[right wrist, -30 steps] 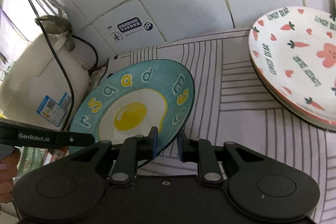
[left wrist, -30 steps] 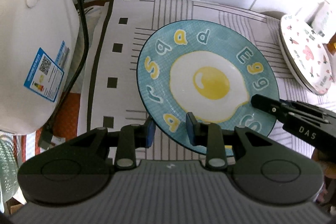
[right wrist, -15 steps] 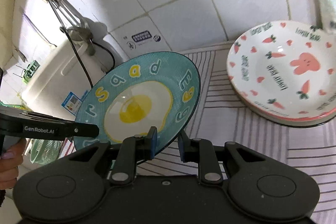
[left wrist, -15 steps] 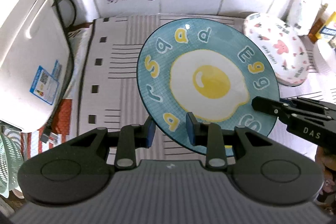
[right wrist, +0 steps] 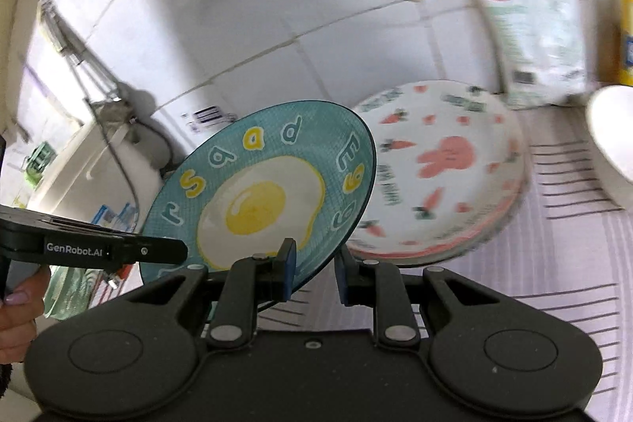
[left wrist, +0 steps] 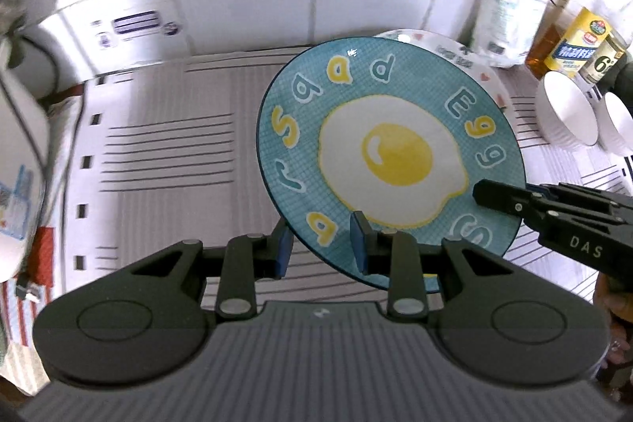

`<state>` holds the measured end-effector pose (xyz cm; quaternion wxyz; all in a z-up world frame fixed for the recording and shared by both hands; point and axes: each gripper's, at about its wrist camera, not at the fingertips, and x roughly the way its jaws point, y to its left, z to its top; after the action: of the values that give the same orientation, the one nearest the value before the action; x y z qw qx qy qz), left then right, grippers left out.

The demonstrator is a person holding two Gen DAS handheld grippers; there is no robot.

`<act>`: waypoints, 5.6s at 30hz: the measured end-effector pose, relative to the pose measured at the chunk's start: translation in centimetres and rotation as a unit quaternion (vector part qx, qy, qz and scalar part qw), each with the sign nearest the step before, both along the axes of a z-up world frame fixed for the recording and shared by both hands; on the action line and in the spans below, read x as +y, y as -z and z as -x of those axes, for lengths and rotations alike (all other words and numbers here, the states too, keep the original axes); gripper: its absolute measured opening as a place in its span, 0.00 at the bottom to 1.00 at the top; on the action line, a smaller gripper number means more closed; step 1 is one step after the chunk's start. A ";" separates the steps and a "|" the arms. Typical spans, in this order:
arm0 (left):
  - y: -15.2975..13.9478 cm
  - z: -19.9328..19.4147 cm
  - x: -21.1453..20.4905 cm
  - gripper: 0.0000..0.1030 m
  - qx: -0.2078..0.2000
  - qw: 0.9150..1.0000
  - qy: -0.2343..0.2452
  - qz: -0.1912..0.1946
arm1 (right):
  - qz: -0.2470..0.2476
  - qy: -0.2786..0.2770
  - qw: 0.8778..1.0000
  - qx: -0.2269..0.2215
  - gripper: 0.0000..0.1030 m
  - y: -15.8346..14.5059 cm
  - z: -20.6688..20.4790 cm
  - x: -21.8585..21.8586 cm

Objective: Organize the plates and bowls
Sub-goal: 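Carry the blue egg plate onto the plate stack and open the right gripper, then move the right gripper to the white bowl beside the stove, then grasp the white bowl rim with the right gripper and lift it, then carry the white bowl in front of the plate stack and release it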

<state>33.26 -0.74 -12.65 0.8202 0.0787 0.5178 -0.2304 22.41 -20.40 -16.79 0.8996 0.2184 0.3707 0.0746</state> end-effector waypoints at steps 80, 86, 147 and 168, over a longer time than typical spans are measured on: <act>-2.2 6.1 -8.0 0.31 -0.053 0.998 0.032 -0.012 | 0.176 0.142 0.974 -0.002 0.40 -6.1 7.5 -5.5; -4.0 9.3 -8.1 0.39 -0.061 0.997 0.049 0.003 | 0.179 0.174 0.968 -0.025 0.44 -7.8 11.4 -5.9; 5.4 22.0 -36.9 0.48 0.051 0.990 0.132 0.018 | 0.188 0.104 0.977 0.005 0.93 5.6 25.4 -25.6; 4.1 22.6 -32.7 0.08 0.036 0.993 0.109 0.014 | 0.184 0.056 0.981 -0.014 0.93 4.3 24.7 -23.0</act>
<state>10.69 -33.48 -16.74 0.7722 0.1144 0.5318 -0.3284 -2.33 -43.44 -21.08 0.9324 0.0686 0.3525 -0.0418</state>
